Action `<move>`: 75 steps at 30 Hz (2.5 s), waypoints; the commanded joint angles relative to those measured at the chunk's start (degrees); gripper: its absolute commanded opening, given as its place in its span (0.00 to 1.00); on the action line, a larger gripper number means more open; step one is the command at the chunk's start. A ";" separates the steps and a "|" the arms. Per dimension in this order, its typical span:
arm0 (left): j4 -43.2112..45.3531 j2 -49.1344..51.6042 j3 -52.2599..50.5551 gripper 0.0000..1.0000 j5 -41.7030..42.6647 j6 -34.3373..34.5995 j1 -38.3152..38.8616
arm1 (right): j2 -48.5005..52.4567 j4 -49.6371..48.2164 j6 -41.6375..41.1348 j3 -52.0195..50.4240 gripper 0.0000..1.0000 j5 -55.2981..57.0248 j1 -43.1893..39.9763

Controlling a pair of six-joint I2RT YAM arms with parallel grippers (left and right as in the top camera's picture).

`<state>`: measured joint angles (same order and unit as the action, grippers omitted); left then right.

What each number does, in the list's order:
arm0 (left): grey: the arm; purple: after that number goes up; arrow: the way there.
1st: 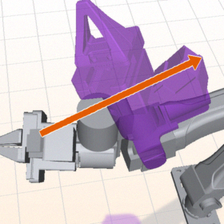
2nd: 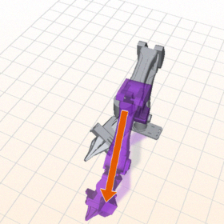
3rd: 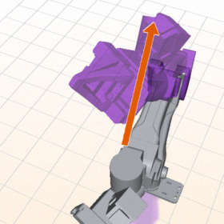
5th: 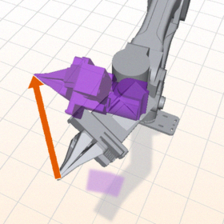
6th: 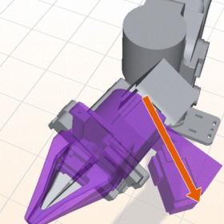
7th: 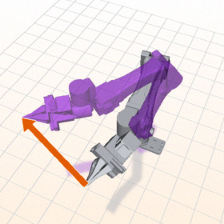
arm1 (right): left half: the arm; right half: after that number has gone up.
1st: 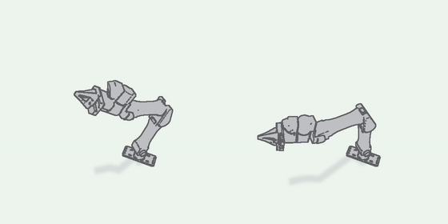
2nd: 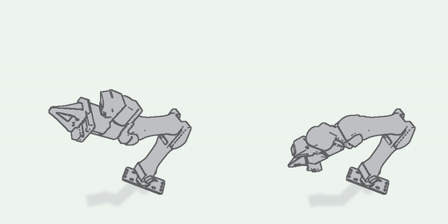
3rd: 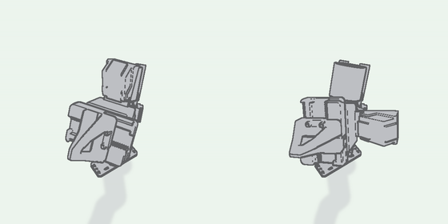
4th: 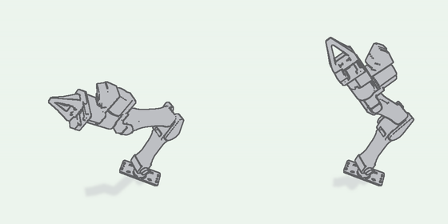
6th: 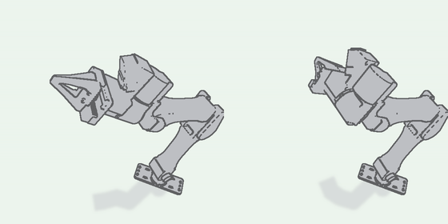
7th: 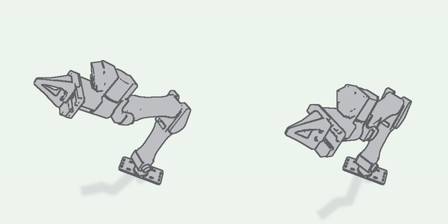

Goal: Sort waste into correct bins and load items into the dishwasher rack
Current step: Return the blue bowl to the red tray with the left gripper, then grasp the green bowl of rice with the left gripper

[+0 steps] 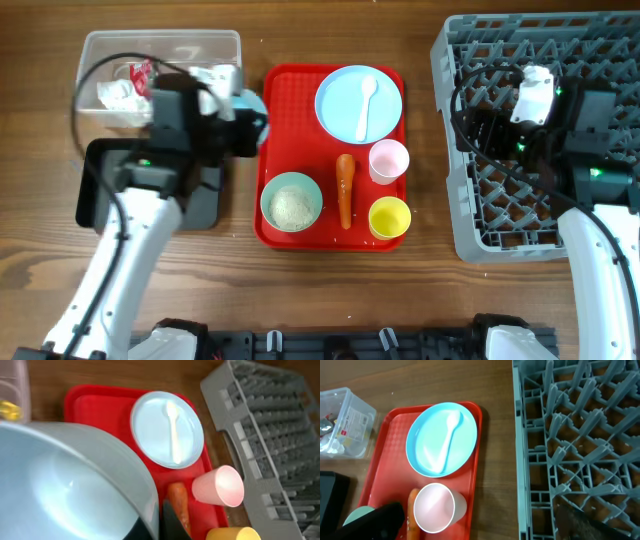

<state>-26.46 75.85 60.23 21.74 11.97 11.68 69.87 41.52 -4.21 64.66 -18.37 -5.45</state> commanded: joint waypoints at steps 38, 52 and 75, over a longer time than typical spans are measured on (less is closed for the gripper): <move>-28.63 46.95 37.20 0.04 -27.82 -8.55 19.76 | 0.15 0.15 -1.81 0.48 1.00 0.35 -0.15; -36.76 40.15 43.06 0.71 -27.85 -8.28 19.78 | 0.15 -0.52 -1.77 0.48 1.00 0.35 -0.15; -49.31 28.17 32.41 0.73 -28.94 17.03 26.71 | 0.15 -0.35 -2.34 0.48 1.00 0.35 -0.15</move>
<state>-77.84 103.90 96.12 -6.20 27.18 37.98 69.91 41.12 -6.02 64.66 -18.35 -5.45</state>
